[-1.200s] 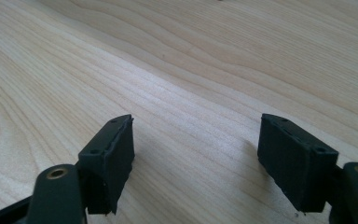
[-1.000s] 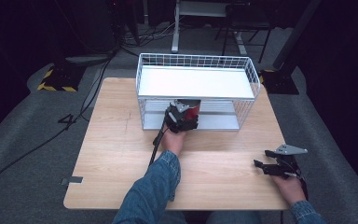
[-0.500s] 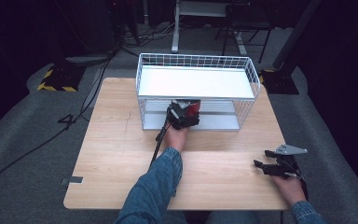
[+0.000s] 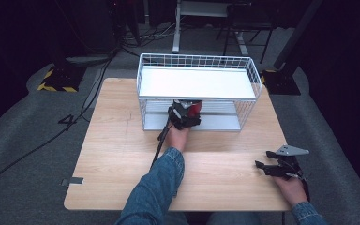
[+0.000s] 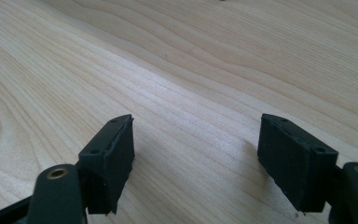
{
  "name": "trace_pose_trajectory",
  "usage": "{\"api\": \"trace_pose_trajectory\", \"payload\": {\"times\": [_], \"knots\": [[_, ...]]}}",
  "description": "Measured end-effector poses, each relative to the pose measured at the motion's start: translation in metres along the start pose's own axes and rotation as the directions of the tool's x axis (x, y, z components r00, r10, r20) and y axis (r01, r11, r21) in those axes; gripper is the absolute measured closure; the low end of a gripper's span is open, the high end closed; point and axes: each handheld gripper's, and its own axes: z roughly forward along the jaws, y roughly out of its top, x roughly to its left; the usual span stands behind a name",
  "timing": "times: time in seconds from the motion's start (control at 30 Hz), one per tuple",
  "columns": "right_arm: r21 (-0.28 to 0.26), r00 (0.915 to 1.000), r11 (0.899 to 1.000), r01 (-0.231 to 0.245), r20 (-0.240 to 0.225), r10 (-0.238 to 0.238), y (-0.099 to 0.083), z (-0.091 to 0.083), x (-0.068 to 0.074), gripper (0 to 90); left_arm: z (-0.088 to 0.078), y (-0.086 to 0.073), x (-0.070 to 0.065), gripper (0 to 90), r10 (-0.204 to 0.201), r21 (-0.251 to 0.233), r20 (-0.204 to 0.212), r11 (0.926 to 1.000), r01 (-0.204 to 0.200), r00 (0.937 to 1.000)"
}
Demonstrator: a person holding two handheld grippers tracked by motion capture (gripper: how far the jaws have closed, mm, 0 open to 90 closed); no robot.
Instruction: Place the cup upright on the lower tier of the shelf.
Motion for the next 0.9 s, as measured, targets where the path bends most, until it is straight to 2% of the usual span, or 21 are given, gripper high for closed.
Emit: {"api": "trace_pose_trajectory", "payload": {"times": [0.07,0.1,0.13,0.2,0.23,0.3,0.4,0.5,0.63,0.8,0.83,0.9], "knots": [[0.0,1.0,1.0,0.001,0.0,-0.001,0.0,0.0,0.0,27.7,0.0,0.001,-0.001,11.2,0.009,0.001,-0.022,1.0,-0.009,0.9997],[0.0,1.0,1.0,0.001,-0.001,-0.001,0.0,0.0,0.0,27.7,-0.002,0.0,-0.002,9.3,-0.005,-0.008,-0.023,1.0,0.004,0.9997],[0.0,1.0,1.0,0.001,-0.001,-0.001,0.0,0.0,0.0,27.7,-0.002,0.0,-0.001,7.3,-0.014,-0.017,-0.008,0.9998,0.014,0.9999],[0.0,1.0,1.0,0.0,-0.001,0.0,0.0,0.0,0.0,27.7,-0.004,0.001,0.0,3.5,-0.018,-0.031,-0.019,0.9994,0.018,0.9997],[0.0,1.0,1.0,0.001,-0.001,-0.001,0.0,0.0,0.0,27.7,-0.007,0.0,0.002,2.0,-0.035,-0.039,-0.007,0.9987,0.035,0.9994],[0.0,1.0,1.0,0.003,-0.002,-0.003,0.0,0.0,0.0,27.7,-0.011,-0.001,0.003,0.5,-0.039,-0.043,0.01,0.9983,0.039,0.9992],[0.0,1.0,1.0,0.003,-0.002,-0.003,0.0,0.0,0.0,27.7,-0.019,-0.004,0.005,0.1,-0.047,-0.051,0.015,0.9975,0.048,0.9988],[0.0,1.0,1.0,0.003,-0.003,-0.003,0.0,0.0,0.0,27.7,-0.027,-0.008,0.004,0.1,-0.041,-0.061,0.045,0.9972,0.044,0.9981],[0.0,1.0,1.0,0.002,-0.003,-0.002,0.0,0.0,0.0,27.5,-0.04,-0.011,0.004,0.1,-0.032,-0.065,0.045,0.9973,0.035,0.9985],[0.001,1.0,1.0,0.001,-0.003,-0.001,0.0,0.0,0.0,27.3,-0.053,-0.012,0.007,0.1,-0.038,-0.068,0.059,0.9968,0.042,0.9975],[0.001,1.0,1.0,0.0,-0.003,0.0,0.0,0.0,0.0,27.2,-0.063,-0.013,0.008,0.1,-0.035,-0.071,0.069,0.9967,0.04,0.997],[0.001,1.0,1.0,0.001,-0.003,-0.001,0.0,0.0,0.0,27.2,-0.067,-0.013,0.009,0.1,-0.026,-0.067,0.071,0.9973,0.031,0.9971]]}}
